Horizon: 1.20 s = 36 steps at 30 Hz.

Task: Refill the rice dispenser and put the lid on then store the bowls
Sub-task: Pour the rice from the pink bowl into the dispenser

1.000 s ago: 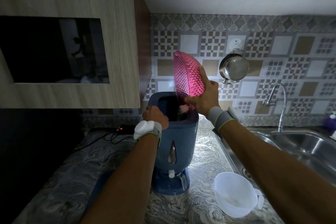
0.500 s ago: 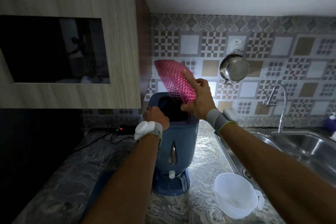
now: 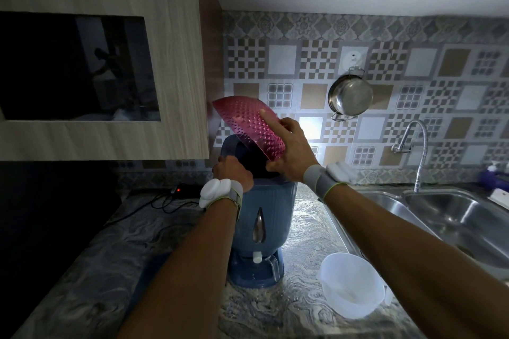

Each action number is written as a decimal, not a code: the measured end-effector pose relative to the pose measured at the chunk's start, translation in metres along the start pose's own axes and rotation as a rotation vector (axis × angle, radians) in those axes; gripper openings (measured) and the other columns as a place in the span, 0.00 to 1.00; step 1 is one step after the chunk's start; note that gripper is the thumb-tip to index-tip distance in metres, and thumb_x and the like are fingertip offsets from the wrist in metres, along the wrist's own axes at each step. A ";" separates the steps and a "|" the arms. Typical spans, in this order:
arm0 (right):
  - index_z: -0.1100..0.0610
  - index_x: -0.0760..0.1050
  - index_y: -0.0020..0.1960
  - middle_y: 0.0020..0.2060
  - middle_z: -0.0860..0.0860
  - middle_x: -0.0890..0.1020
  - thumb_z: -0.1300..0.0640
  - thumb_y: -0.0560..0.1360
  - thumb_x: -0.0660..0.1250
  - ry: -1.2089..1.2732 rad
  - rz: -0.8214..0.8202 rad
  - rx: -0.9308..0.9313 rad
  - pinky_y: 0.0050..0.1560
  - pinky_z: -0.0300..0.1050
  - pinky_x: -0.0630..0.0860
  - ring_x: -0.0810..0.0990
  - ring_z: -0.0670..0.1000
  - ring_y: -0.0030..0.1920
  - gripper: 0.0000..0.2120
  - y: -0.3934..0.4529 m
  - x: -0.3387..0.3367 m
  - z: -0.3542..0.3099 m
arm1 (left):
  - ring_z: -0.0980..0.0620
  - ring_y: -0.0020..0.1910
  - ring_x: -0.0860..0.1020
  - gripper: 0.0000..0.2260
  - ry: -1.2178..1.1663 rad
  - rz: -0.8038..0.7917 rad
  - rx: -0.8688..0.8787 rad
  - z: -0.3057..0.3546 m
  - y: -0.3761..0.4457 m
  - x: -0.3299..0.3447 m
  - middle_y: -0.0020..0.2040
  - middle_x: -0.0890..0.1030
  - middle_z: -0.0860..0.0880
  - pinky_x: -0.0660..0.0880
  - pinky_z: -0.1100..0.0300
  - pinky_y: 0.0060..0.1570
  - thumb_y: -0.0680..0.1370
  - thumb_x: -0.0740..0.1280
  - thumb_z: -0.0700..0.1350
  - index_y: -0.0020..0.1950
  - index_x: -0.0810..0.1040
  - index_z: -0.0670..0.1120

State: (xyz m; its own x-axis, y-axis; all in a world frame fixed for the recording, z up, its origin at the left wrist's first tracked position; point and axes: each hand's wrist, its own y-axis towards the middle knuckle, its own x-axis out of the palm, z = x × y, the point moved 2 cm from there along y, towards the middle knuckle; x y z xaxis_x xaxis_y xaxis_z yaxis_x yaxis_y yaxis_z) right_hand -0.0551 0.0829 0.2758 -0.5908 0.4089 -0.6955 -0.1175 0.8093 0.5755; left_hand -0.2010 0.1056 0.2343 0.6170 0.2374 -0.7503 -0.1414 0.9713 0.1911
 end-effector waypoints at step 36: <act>0.55 0.74 0.63 0.57 0.59 0.79 0.55 0.79 0.58 1.055 0.479 0.743 0.38 0.59 0.83 0.82 0.62 0.53 0.15 -0.109 -0.100 0.112 | 0.43 0.51 0.80 0.13 -0.465 0.023 0.009 0.111 -0.038 0.038 0.55 0.81 0.42 0.72 0.61 0.46 0.78 0.59 0.38 0.59 0.78 0.39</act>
State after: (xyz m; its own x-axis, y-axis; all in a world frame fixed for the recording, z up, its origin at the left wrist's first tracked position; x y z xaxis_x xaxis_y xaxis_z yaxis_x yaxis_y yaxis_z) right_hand 0.1061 0.0009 0.2351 -0.8116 0.4685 0.3490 0.5208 0.8509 0.0689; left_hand -0.0861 0.0761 0.2689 0.8959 0.2260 -0.3825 -0.1532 0.9653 0.2114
